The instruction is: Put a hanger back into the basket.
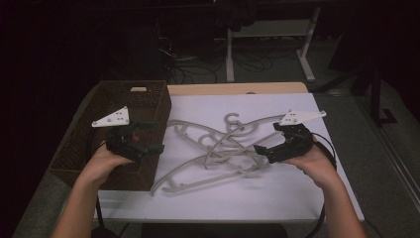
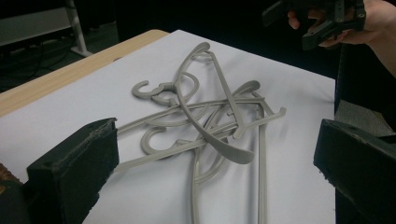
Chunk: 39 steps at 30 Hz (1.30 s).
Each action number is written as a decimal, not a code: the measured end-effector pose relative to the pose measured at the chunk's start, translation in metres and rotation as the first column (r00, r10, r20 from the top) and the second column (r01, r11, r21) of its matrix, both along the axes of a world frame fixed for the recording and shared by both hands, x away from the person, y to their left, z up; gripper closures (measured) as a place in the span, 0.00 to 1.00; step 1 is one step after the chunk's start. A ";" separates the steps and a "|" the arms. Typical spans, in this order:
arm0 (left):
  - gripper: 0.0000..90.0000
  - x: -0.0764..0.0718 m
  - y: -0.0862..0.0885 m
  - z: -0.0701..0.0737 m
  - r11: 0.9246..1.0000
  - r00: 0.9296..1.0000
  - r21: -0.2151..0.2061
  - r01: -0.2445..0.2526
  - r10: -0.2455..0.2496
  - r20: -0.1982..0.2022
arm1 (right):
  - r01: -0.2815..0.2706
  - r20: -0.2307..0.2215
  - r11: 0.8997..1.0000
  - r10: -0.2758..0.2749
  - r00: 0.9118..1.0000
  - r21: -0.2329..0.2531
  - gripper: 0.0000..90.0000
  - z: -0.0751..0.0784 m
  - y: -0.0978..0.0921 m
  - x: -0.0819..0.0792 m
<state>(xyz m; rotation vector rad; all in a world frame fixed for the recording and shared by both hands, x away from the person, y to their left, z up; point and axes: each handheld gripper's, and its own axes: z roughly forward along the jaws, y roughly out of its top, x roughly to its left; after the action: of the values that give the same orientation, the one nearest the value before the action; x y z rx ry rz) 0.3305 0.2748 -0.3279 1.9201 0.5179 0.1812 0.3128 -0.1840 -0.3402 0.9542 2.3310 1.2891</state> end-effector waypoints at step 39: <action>0.00 0.011 -0.097 -0.009 0.996 0.995 0.025 0.081 -0.080 -0.054 | 0.095 -0.045 0.995 -0.093 0.995 0.033 0.00 -0.076 -0.034 -0.026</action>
<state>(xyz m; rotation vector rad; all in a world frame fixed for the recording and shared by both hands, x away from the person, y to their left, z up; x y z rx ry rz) 0.3416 0.1773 -0.3366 1.9726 0.4743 0.0856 0.2868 -0.2179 -0.4160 1.1001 2.2726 1.2882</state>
